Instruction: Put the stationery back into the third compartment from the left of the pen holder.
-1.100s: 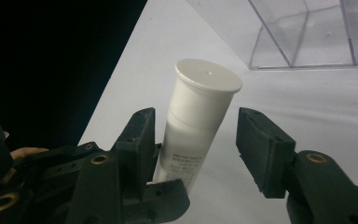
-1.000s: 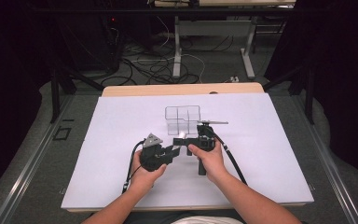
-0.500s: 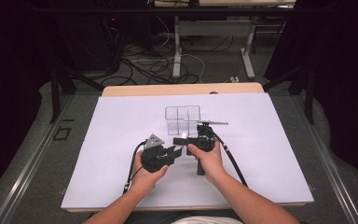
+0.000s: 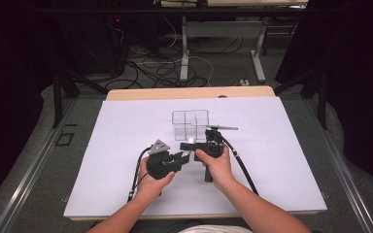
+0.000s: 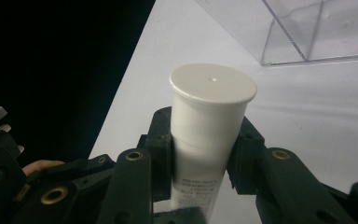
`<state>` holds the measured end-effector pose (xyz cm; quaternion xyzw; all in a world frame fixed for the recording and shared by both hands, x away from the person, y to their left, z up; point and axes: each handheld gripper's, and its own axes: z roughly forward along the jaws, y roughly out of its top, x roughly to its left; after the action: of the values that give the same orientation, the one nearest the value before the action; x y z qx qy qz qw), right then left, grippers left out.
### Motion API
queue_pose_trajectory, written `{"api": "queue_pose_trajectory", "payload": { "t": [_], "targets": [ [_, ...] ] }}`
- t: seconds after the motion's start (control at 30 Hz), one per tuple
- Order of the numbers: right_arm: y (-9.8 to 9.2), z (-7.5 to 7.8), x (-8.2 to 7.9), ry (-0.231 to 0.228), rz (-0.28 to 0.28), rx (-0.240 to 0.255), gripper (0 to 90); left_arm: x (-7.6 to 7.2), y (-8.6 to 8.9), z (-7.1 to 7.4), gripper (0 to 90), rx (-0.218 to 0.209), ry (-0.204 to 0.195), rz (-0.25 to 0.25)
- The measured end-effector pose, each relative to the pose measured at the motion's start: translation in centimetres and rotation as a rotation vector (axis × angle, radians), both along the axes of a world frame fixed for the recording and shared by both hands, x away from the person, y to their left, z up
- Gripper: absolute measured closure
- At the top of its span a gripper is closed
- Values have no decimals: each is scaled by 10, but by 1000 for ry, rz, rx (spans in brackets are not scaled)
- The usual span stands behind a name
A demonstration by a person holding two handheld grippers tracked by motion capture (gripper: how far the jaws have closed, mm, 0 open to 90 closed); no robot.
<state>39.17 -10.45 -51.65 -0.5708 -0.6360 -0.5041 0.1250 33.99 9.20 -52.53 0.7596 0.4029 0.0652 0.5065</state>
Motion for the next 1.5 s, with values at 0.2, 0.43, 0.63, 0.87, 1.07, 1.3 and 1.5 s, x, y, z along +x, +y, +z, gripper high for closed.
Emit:
{"api": "queue_pose_trajectory", "payload": {
  "t": [0.2,0.43,0.63,0.87,1.07,1.3,1.5],
  "targets": [
    [-1,-1,1,-5,-6,-7,662,1,0,-1,610,-7,18,-2],
    [-7,1,4,-13,-23,-9,662,3,1,-5,531,5,16,12],
    [-9,2,6,-25,-47,-7,663,4,1,-8,503,13,24,21],
    [-12,3,7,-45,-57,-24,664,6,0,-10,453,24,22,28],
    [-17,5,8,-52,-51,-34,665,7,2,-12,432,35,20,29],
    [-24,10,11,-76,-72,-58,665,8,3,-13,401,47,-2,50],
    [-29,19,14,-120,-80,-82,665,11,5,-14,378,82,-9,72]
  ]
}}
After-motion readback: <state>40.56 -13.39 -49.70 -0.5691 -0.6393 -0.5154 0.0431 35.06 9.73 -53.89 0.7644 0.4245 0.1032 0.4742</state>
